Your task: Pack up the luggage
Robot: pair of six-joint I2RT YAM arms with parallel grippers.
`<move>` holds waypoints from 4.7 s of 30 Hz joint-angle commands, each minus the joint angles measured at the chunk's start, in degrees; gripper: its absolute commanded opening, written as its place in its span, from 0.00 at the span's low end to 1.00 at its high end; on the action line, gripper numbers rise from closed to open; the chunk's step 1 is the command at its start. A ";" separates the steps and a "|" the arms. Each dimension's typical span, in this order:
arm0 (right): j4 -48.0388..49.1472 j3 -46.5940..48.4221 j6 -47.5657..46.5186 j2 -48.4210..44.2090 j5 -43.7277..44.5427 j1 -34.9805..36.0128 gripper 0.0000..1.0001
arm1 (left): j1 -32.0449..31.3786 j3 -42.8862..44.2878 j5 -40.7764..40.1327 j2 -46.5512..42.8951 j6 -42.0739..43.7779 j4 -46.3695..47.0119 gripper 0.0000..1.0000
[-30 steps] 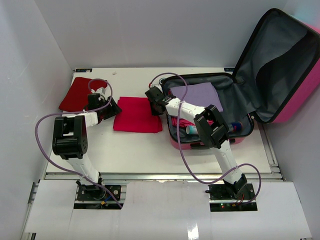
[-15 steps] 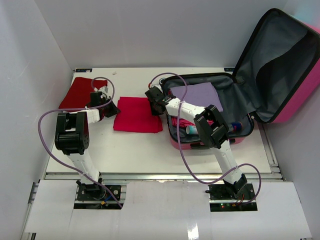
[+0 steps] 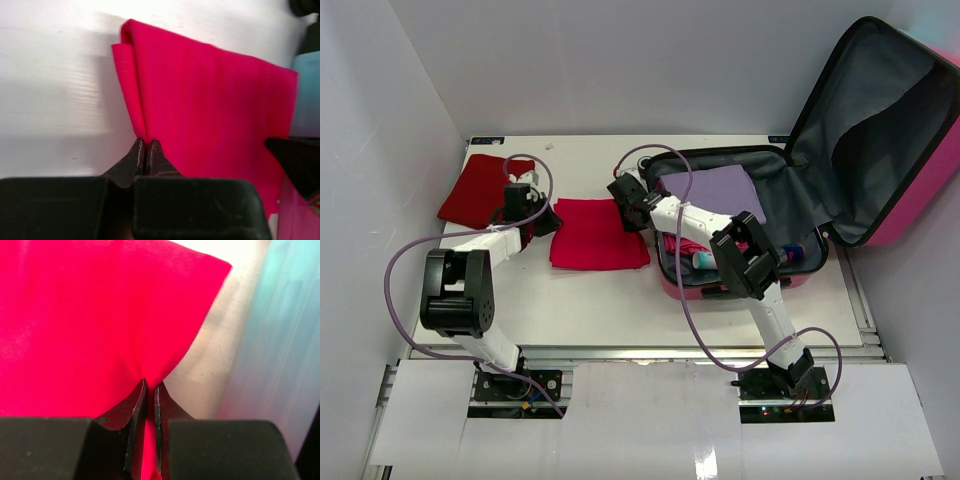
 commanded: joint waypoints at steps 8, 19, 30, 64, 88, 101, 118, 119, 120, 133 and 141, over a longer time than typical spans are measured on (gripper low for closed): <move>-4.12 0.87 -4.52 -8.84 9.44 2.20 0.08 | -5.02 -1.19 -10.56 -6.13 -1.77 -2.27 0.00; -3.67 0.18 -5.84 -11.00 11.86 3.36 0.08 | -5.61 -1.88 -14.27 -8.81 -2.30 -2.96 0.00; -3.26 0.90 -8.71 -17.11 16.26 6.78 0.08 | -8.16 -3.41 -19.05 -16.17 -3.73 -4.63 0.00; -2.89 -11.04 -15.50 -40.34 29.26 0.00 0.08 | -31.41 14.43 -24.50 -15.52 -10.42 -6.73 0.00; 8.74 -28.05 -16.58 -40.34 10.41 -27.60 0.08 | -43.27 26.39 -32.75 10.90 -13.39 2.51 0.00; 8.71 -25.65 -15.74 -30.00 6.40 -30.22 0.53 | -43.18 26.71 -35.76 13.91 -9.52 4.90 0.44; 2.52 -10.32 -19.43 -23.81 -8.88 -33.19 0.76 | -39.02 40.28 -32.46 23.65 -2.16 -3.56 0.69; 2.16 -9.67 -19.58 -22.45 -10.52 -33.62 0.77 | -38.98 40.60 -31.86 24.37 -1.83 -3.35 0.69; 1.89 -9.27 -19.70 -21.40 -11.80 -33.97 0.78 | -38.98 40.89 -31.20 25.00 -1.59 -3.15 0.69; 1.72 -12.57 -18.16 -16.54 -17.10 -36.62 0.75 | -38.96 40.36 -26.20 28.48 -1.20 1.26 0.06; 7.90 -14.09 -18.89 -16.37 -21.97 -36.78 0.57 | -38.96 39.69 -31.83 26.98 0.17 2.21 0.00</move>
